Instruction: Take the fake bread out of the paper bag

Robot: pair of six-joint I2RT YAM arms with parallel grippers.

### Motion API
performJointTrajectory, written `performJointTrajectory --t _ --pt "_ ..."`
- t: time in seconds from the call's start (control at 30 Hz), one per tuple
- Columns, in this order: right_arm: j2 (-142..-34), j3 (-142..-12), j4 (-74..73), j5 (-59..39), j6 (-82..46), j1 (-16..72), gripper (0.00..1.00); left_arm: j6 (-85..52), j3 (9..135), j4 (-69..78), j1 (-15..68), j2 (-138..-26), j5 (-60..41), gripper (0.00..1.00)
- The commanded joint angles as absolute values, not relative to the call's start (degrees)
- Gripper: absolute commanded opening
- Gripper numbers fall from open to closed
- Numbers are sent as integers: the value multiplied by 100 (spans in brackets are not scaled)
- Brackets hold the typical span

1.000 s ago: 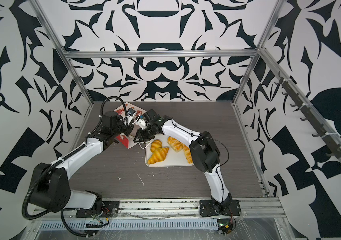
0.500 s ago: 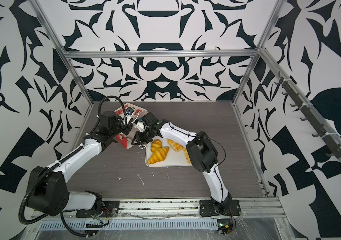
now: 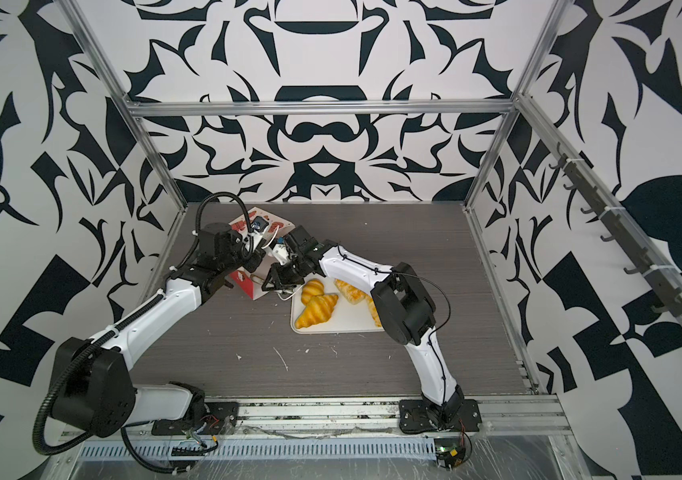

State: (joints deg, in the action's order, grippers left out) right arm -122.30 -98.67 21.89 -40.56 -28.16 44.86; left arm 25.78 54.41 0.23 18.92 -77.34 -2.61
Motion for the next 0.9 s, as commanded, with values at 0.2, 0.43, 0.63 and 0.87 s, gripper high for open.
performJointTrajectory --t 0.2,0.43,0.63,0.87 --pt "-11866 -9703 1688 -4490 -2938 4500 26 3040 6197 -786 1948 -7729 10 0" --pt "-11959 -9483 468 -5317 -3892 4465 25 3446 7010 -1580 2305 -8236 629 0" --pt "-12177 -9165 -1264 -5975 -5265 4404 25 3757 8186 -2668 2568 -9042 815 0" --pt "-12806 -8727 -5203 -6340 -8331 4195 24 4114 9478 -3680 2832 -10041 1343 0"
